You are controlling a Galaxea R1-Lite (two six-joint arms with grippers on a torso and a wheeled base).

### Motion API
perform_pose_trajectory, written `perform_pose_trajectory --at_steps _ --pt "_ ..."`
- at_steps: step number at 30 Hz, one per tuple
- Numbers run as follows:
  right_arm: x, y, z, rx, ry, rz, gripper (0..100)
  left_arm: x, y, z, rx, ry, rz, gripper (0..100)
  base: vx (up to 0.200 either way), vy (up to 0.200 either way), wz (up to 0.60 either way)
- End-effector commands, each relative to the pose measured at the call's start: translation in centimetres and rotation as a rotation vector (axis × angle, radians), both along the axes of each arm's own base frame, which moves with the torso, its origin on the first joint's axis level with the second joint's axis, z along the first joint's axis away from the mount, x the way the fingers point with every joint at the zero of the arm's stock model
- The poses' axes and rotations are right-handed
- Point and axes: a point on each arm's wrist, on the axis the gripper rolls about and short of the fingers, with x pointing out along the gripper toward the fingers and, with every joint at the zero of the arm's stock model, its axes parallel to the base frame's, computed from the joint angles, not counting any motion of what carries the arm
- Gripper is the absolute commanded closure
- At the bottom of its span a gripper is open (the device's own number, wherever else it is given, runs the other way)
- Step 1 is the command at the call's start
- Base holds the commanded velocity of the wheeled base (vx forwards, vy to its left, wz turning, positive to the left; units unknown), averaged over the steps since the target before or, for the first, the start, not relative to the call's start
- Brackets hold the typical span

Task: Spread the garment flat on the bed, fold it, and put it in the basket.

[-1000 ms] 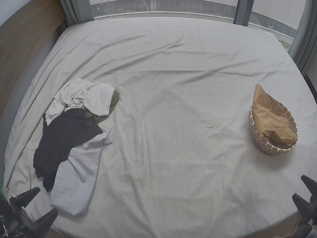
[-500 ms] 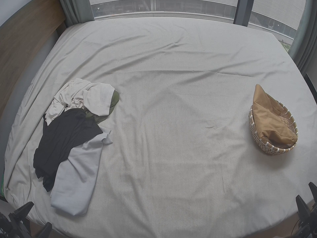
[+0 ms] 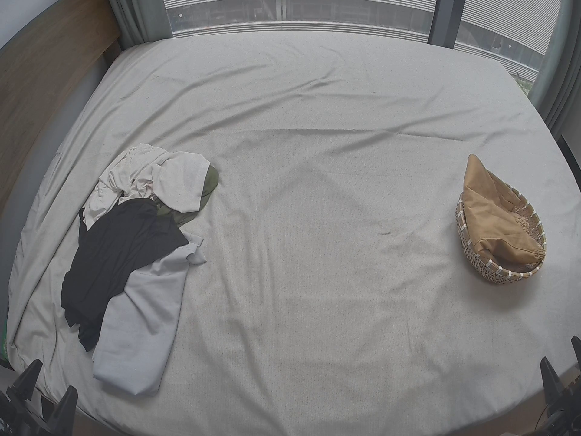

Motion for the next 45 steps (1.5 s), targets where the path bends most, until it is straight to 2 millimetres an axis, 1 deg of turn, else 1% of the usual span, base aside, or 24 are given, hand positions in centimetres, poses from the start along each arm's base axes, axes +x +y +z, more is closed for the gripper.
perform_pose_trajectory --at_steps 1,5,7,10,13,15,19,22,23,25,28,30,31,34,45 --pt "0.1 0.0 -0.5 -0.001 0.024 0.000 0 0.1 -0.1 -0.5 0.007 0.023 0.033 0 0.000 0.000 0.00" --pt "0.1 0.0 -0.5 -0.004 0.024 -0.003 0 0.1 -0.1 -0.5 0.054 0.016 0.061 0 0.000 0.000 0.00" --pt "0.0 0.1 -0.6 -0.015 0.019 -0.041 0 -0.2 -0.4 -0.6 0.090 -0.012 0.127 0 0.000 0.000 0.00" --pt "-0.7 0.3 -1.0 -0.058 -0.046 -0.031 0 -0.3 -0.3 -0.7 0.132 -0.025 0.118 0 0.000 0.000 0.00" --pt "-0.7 0.3 -1.0 -0.041 -0.047 -0.039 0 -0.6 -0.4 -0.8 0.193 -0.078 0.095 0 0.000 0.000 0.00" --pt "-0.7 0.3 -1.0 -0.036 -0.047 -0.039 0 -0.6 -0.4 -0.7 0.223 -0.078 0.091 0 0.000 0.000 0.00" --pt "-0.7 0.3 -1.0 -0.035 -0.047 -0.041 0 -0.6 -0.3 -0.8 0.211 -0.069 0.105 0 0.000 0.000 0.00" --pt "-0.7 0.3 -1.0 -0.032 -0.047 -0.041 0 -0.6 -0.2 -0.7 0.209 -0.078 0.166 0 0.000 0.000 0.00" --pt "-0.7 0.3 -1.0 -0.032 -0.047 -0.039 0 -0.6 0.0 -0.7 0.211 -0.072 0.246 0 0.000 0.000 0.00" --pt "-0.7 0.3 -1.0 -0.032 -0.047 -0.041 0 -0.6 0.1 -0.8 0.223 -0.063 0.290 0 0.000 0.000 0.00" --pt "-0.7 0.3 -1.0 -0.032 -0.047 -0.041 0 -0.6 0.0 -0.8 0.227 -0.061 0.271 0 0.000 0.000 0.00" --pt "-0.7 0.3 -1.0 -0.032 -0.047 -0.039 0 -0.6 -0.1 -0.9 0.209 -0.058 0.206 0 0.000 0.000 0.00" --pt "-0.7 0.3 -1.0 -0.033 -0.047 -0.035 0 -0.6 -0.2 -1.4 0.186 -0.004 0.131 0 0.000 0.000 0.00" --pt "-0.7 0.3 -1.0 -0.038 -0.047 -0.030 0 -0.6 -0.2 -1.3 0.193 -0.016 0.161 0 0.000 0.000 0.00" --pt "-0.7 0.3 -1.0 -0.040 -0.047 -0.022 0 -0.6 -0.2 -1.4 0.191 -0.015 0.168 0 0.000 0.000 0.00"
